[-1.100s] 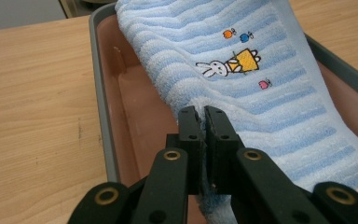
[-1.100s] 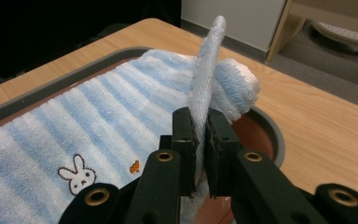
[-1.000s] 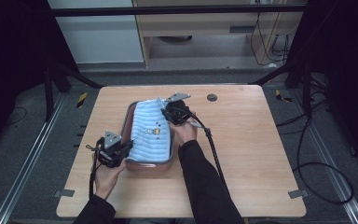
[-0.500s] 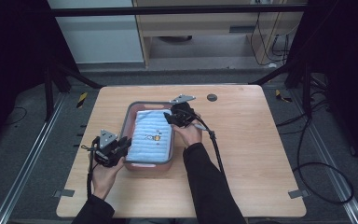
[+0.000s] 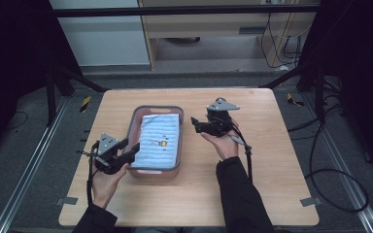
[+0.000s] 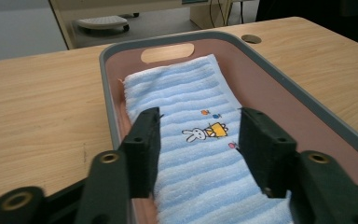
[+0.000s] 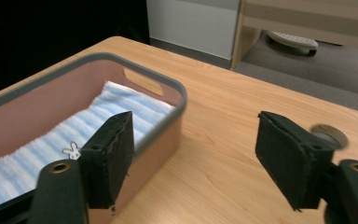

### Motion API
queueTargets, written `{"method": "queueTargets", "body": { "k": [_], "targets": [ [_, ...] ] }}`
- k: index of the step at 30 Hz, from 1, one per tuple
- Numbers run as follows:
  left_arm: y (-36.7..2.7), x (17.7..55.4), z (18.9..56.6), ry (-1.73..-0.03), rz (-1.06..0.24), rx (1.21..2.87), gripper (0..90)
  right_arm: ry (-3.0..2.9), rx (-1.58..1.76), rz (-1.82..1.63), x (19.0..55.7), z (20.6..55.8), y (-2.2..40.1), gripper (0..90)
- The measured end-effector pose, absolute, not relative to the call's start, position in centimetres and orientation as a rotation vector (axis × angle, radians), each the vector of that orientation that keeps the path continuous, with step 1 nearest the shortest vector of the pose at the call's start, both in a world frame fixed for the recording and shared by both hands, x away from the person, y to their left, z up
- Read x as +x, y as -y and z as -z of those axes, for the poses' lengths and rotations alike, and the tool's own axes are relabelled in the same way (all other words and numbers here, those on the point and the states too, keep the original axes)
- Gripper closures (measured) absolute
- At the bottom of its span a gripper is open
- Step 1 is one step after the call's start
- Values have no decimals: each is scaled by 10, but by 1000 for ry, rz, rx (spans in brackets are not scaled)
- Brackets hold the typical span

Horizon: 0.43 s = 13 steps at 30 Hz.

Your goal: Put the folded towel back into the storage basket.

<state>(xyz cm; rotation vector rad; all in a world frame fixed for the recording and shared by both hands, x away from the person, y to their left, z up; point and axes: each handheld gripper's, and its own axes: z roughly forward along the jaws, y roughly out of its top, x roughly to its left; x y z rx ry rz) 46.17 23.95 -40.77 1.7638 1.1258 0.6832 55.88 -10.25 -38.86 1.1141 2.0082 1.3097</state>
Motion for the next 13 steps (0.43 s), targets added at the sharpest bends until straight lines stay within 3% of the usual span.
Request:
{"method": "queueTargets", "body": {
  "k": [5, 13],
  "targets": [
    [-244, 462, 410, -1117, -649, 1770, 352, -2007, 1158, -1281, 543, 398, 134, 224],
    [-253, 458, 411, -1097, -672, 1784, 282, -1991, 1204, -1245, 521, 415, 177, 196]
  ]
}}
